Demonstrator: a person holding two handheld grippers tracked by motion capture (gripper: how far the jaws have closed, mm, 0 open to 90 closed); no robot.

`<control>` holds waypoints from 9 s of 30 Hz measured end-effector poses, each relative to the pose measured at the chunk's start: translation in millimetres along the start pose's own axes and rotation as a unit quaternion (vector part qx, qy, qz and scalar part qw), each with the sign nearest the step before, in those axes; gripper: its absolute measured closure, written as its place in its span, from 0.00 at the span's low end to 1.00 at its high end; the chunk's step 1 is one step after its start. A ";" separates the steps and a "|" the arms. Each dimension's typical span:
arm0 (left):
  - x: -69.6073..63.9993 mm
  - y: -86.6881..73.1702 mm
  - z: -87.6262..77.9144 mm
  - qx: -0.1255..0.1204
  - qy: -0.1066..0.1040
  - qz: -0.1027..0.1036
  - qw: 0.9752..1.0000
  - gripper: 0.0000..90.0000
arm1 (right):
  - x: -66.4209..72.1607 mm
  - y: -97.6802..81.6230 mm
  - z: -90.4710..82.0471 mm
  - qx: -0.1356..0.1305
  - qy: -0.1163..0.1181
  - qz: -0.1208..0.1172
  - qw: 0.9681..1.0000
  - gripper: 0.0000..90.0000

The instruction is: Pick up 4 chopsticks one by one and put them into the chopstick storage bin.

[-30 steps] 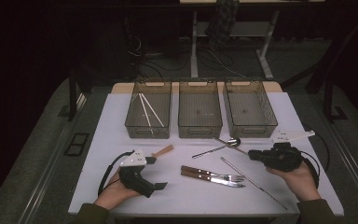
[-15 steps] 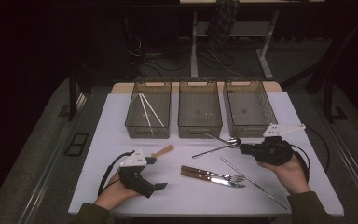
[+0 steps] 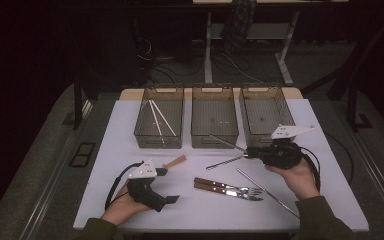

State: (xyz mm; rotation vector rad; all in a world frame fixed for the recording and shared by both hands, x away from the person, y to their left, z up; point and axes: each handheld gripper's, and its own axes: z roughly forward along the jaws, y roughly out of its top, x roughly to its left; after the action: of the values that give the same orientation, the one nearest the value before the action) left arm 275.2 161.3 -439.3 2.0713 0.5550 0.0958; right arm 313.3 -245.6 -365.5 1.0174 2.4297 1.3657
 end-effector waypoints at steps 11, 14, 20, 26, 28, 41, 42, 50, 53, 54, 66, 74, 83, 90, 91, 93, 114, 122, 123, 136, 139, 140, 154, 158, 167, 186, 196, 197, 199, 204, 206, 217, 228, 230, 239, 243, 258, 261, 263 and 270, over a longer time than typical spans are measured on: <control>1.7 -1.0 2.1 0.001 -0.002 -0.002 1.000 0.00 | 3.7 21.3 24.1 -0.012 -0.002 -0.002 1.000 0.95; 1.9 -1.1 1.8 0.000 -0.003 -0.003 1.000 0.00 | 3.2 26.8 28.6 -0.018 -0.001 -0.001 1.000 0.95; 1.3 -0.9 1.6 0.000 -0.005 -0.004 1.000 0.00 | 3.4 40.8 37.8 -0.023 -0.003 -0.001 1.000 0.95; 1.4 -0.9 1.7 0.001 -0.003 -0.003 1.000 0.00 | 5.3 57.5 50.0 -0.021 -0.008 -0.002 1.000 0.95; 1.2 -0.9 1.8 0.002 -0.003 -0.004 1.000 0.00 | 5.9 63.7 56.3 -0.017 -0.009 -0.005 1.000 0.95; 0.4 -0.1 1.4 0.001 -0.006 -0.002 1.000 0.00 | 6.4 92.5 93.4 -0.006 -0.016 0.000 1.000 0.95; 0.3 -0.1 1.3 -0.001 -0.007 -0.003 1.000 0.00 | 6.7 94.6 96.3 -0.006 -0.016 0.000 1.000 0.95; -0.3 0.7 0.9 -0.005 -0.009 -0.003 1.000 0.00 | 6.5 110.7 121.6 -0.003 -0.026 0.006 1.000 0.95; -0.1 0.8 0.7 -0.007 -0.010 -0.004 1.000 0.00 | 7.2 117.0 131.8 -0.001 -0.028 0.006 1.000 0.95; -0.1 0.8 0.6 -0.007 -0.011 -0.005 1.000 0.00 | 7.6 120.0 136.5 -0.001 -0.029 0.004 1.000 0.95; -0.6 1.2 -0.4 -0.010 -0.013 -0.003 1.000 0.00 | 16.4 150.0 188.5 0.021 -0.041 -0.007 0.999 0.95; -1.2 1.2 -0.6 -0.010 -0.013 -0.004 1.000 0.00 | 12.8 164.3 224.3 0.041 -0.054 0.001 0.998 0.95; -0.1 1.4 -0.3 -0.011 -0.012 -0.004 1.000 0.00 | 11.6 177.3 259.8 0.062 -0.072 0.007 0.995 0.95; 1.1 2.0 0.9 -0.013 -0.014 -0.003 1.000 0.00 | 14.8 181.9 281.7 0.084 -0.084 0.002 0.993 0.95; 1.2 2.1 1.2 -0.015 -0.014 -0.005 1.000 0.00 | 15.0 182.3 283.9 0.086 -0.086 0.002 0.993 0.95; 1.5 2.1 1.5 -0.016 -0.013 -0.007 1.000 0.00 | 15.0 183.0 286.6 0.084 -0.088 0.004 0.993 0.95; 3.2 3.0 2.2 -0.013 -0.014 -0.003 1.000 0.00 | 17.0 186.3 260.7 0.057 -0.046 0.032 0.997 0.58; 3.3 3.2 3.0 -0.010 -0.009 -0.004 1.000 0.00 | 12.1 174.7 220.2 0.047 -0.034 0.029 0.998 0.50; 3.4 3.2 3.0 -0.010 -0.009 -0.004 1.000 0.00 | 11.5 172.4 214.7 0.045 -0.035 0.027 0.998 0.49; 2.1 2.7 3.3 -0.004 -0.007 -0.002 1.000 0.00 | 10.3 141.0 151.0 0.015 -0.029 0.008 0.999 0.39; 2.1 2.4 3.2 -0.004 -0.006 -0.002 1.000 0.00 | 8.0 132.7 139.7 0.005 -0.028 0.003 1.000 0.36; 2.1 2.3 3.2 -0.004 -0.006 -0.003 1.000 0.00 | 7.3 129.8 135.7 0.003 -0.028 0.000 1.000 0.36; 2.3 1.7 2.7 -0.004 -0.006 -0.006 1.000 0.00 | 4.4 87.1 89.5 0.021 -0.030 -0.001 0.999 0.35; 2.6 1.6 2.3 -0.006 -0.006 -0.008 1.000 0.00 | 2.6 74.8 73.8 0.023 -0.030 0.002 0.999 0.34; 3.0 1.0 2.7 -0.004 -0.005 -0.010 1.000 0.00 | -0.4 42.3 34.2 0.022 -0.048 -0.004 0.999 0.36; 1.9 -0.3 2.2 0.004 0.001 -0.007 1.000 0.00 | -10.5 -44.7 -14.0 0.039 -0.047 0.027 0.998 0.52; 1.2 -0.5 1.3 0.002 0.002 -0.005 1.000 0.00 | -5.2 -78.2 -28.9 0.055 -0.055 0.013 0.997 0.65; 1.1 -0.5 1.3 0.003 0.002 -0.005 1.000 0.00 | -5.1 -80.6 -28.9 0.058 -0.057 0.004 0.997 0.65; 1.0 -0.5 1.4 0.003 0.002 -0.005 1.000 0.00 | -5.0 -84.5 -28.4 0.064 -0.063 0.004 0.996 0.66; 0.9 -0.5 0.8 0.005 0.002 -0.003 1.000 0.00 | -0.7 -91.1 -32.5 0.074 -0.051 0.016 0.996 0.71; 0.7 -0.4 0.8 0.005 0.002 -0.003 1.000 0.00 | 1.8 -95.1 -34.0 0.083 -0.052 0.015 0.995 0.73; -0.1 -0.6 1.7 0.006 0.002 -0.003 1.000 0.00 | 3.8 -107.5 -29.1 0.119 -0.036 0.008 0.992 0.82; -0.5 -0.6 2.2 0.008 0.001 -0.001 1.000 0.00 | 6.9 -111.7 -20.2 0.142 -0.038 -0.013 0.989 0.91; -0.5 -0.6 2.3 0.008 0.002 -0.002 1.000 0.00 | 7.2 -112.1 -19.9 0.142 -0.042 -0.015 0.989 0.93; -0.3 -0.7 2.6 0.008 0.001 -0.002 1.000 0.00 | 6.4 -113.9 -20.0 0.137 -0.040 -0.014 0.990 0.94; -0.3 -0.7 2.5 0.007 0.002 -0.003 1.000 0.00 | 5.6 -114.1 -20.3 0.135 -0.037 -0.011 0.990 0.94; -0.6 -0.5 2.7 0.008 0.001 -0.002 1.000 0.00 | 3.9 -107.4 -28.3 0.120 -0.045 -0.001 0.992 0.95; -0.2 -0.6 2.5 0.009 0.002 -0.001 1.000 0.00 | 3.2 -105.3 -31.2 0.110 -0.044 -0.002 0.993 0.95; -0.4 -0.6 2.6 0.008 0.001 -0.002 1.000 0.00 | 3.2 -103.8 -33.1 0.103 -0.045 0.001 0.994 0.95; -0.2 -0.5 2.8 0.009 0.002 -0.001 1.000 0.00 | 2.7 -97.4 -37.5 0.086 -0.039 0.003 0.996 0.95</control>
State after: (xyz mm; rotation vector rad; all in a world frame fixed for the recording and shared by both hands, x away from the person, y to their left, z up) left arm 275.6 159.2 -441.2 2.0893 0.5616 0.0930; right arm 247.7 -303.4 -422.5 1.0954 2.5212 1.1108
